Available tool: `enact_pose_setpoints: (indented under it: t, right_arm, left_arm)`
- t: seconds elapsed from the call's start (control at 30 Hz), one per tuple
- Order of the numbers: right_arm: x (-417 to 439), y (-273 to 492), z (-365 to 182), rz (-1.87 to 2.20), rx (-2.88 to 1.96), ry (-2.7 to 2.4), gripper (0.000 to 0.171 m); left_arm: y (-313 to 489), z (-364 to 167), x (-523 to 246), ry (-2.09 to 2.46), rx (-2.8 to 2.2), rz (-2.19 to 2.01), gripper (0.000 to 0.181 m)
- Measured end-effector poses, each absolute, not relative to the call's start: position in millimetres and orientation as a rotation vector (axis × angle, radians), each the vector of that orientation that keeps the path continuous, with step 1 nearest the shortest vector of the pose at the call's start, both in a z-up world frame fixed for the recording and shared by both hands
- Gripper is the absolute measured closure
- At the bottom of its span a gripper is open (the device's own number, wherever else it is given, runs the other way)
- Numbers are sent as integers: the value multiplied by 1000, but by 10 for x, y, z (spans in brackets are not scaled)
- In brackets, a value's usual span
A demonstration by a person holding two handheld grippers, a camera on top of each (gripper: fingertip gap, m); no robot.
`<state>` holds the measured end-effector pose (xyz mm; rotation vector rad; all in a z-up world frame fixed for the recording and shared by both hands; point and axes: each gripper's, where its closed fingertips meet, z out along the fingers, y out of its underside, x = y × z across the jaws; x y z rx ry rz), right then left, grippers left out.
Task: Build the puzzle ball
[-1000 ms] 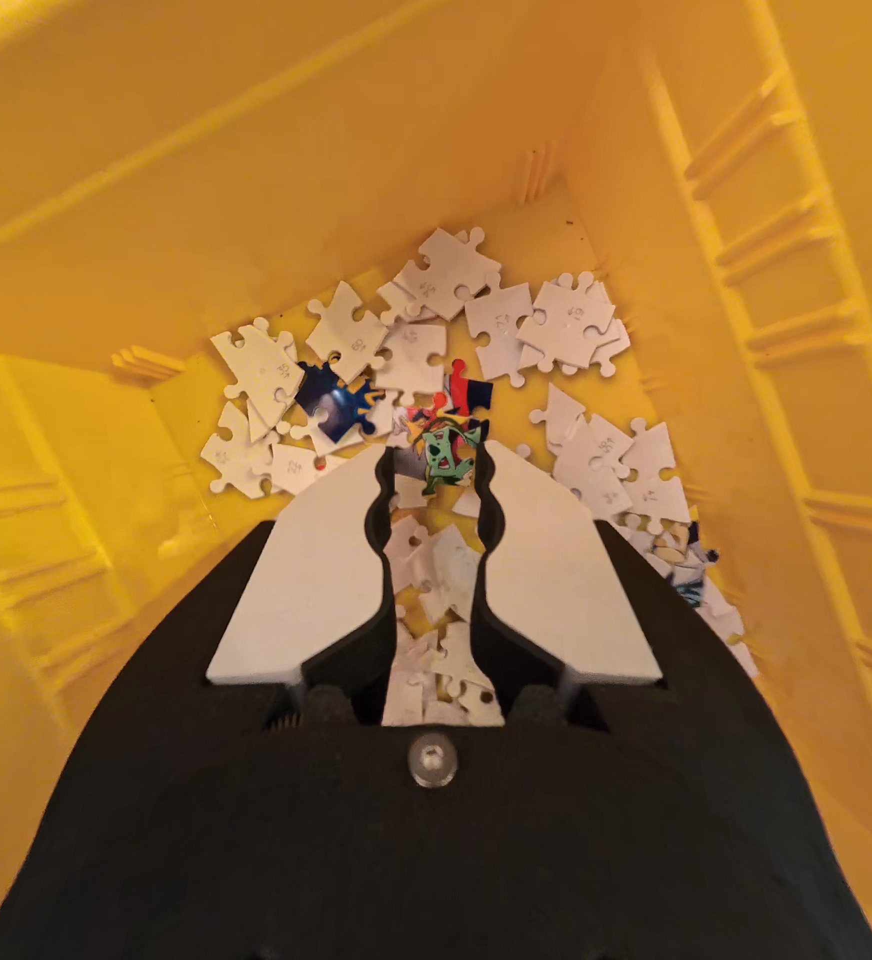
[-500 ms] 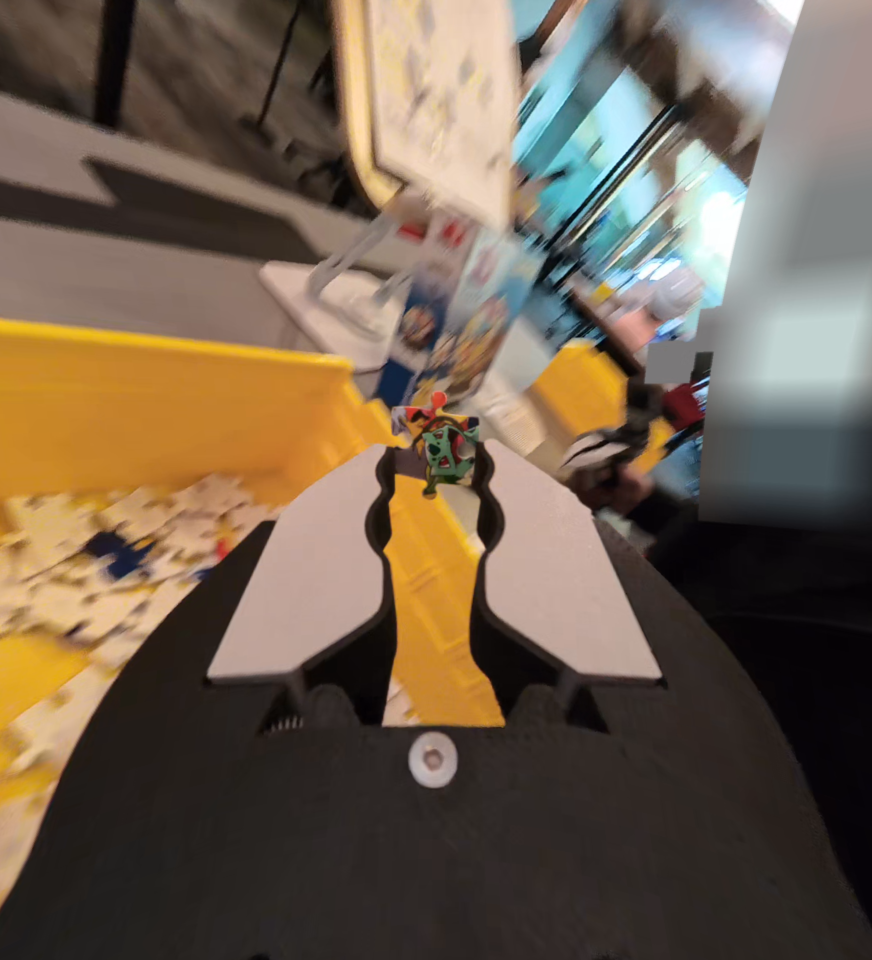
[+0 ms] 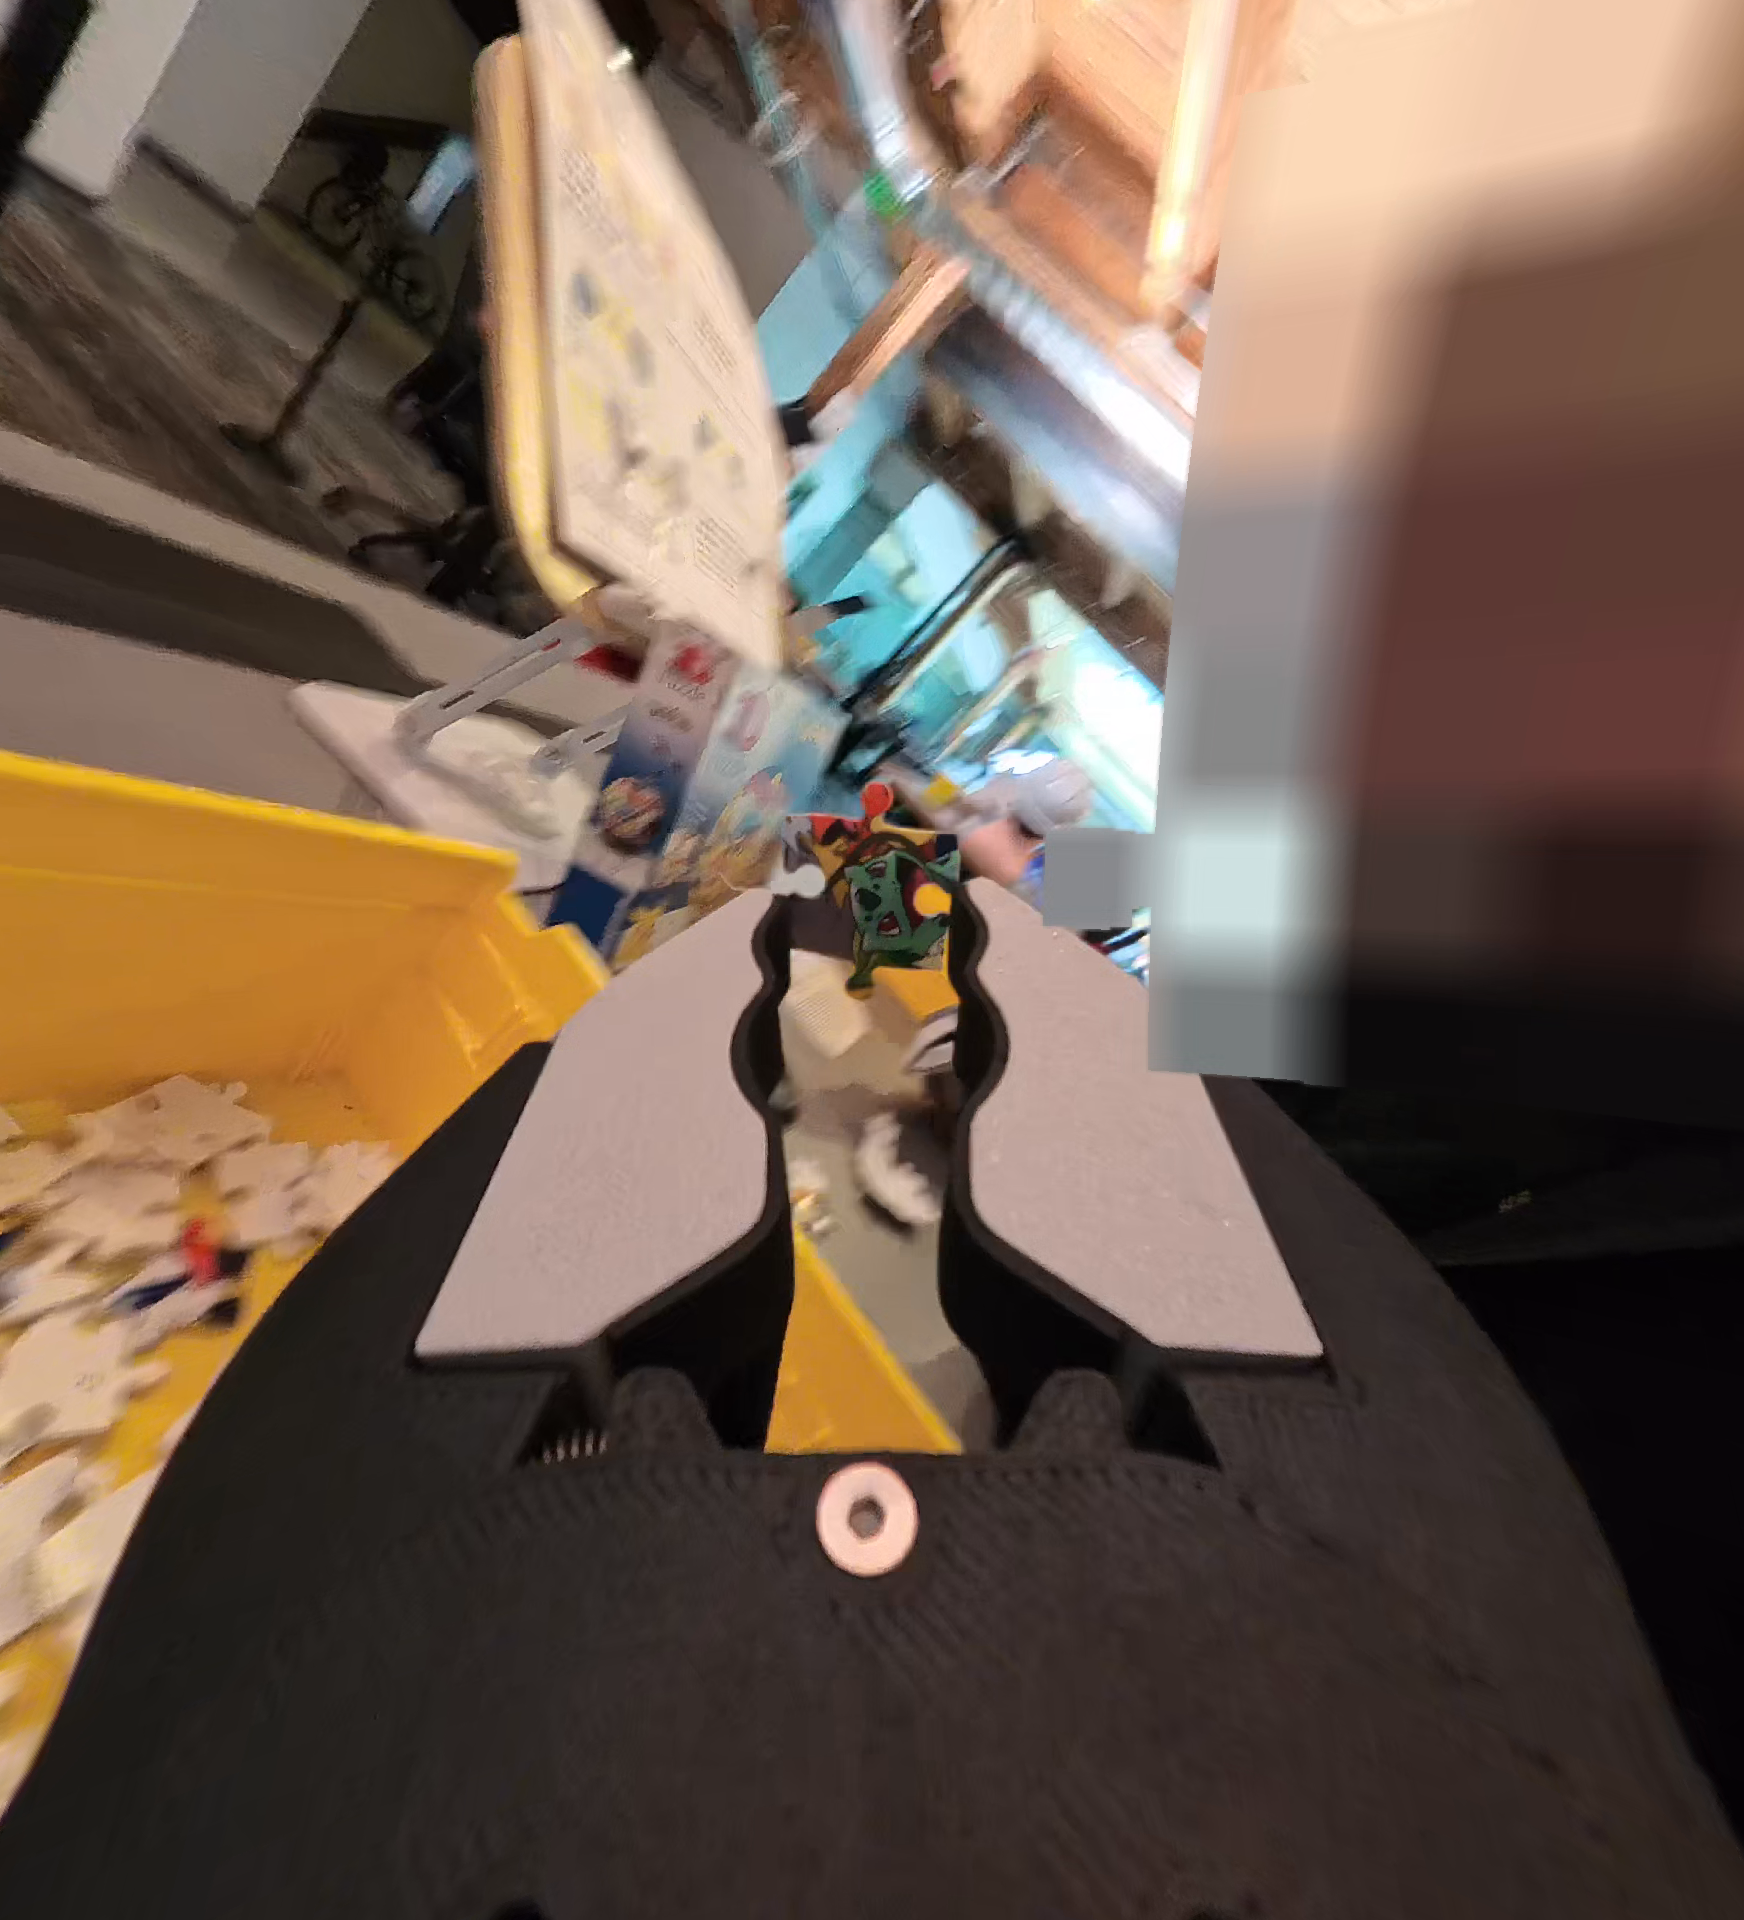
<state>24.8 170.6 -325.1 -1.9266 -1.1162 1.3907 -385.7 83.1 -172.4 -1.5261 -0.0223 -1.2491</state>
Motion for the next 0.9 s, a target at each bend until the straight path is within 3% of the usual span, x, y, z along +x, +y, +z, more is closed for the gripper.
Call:
enact_pose_setpoints:
  t: [0.2, 0.43, 0.57, 0.77, 0.9]
  right_arm:
    - [244, 1705, -3257, 1389, -1930, -1119, 171]
    - [242, 1706, -3266, 1384, -1935, -1120, 171]
    - [242, 1700, -3259, 1387, -1928, -1123, 171]
    - [249, 1689, -3233, 1400, -1909, -1123, 171]
    - [255, 1679, -3212, 1410, -1893, -1124, 171]
  left_arm:
    - [1059, -2588, -3809, 88, -2120, -793, 152]
    - [1133, -2246, -3586, 80, -1959, -990, 152]
    - [1145, -2327, -3162, 295, -2183, -669, 152]
    - [1069, -2395, -1923, 575, -2227, -615, 153]
    - [967, -3018, -1444, 722, -2355, -487, 153]
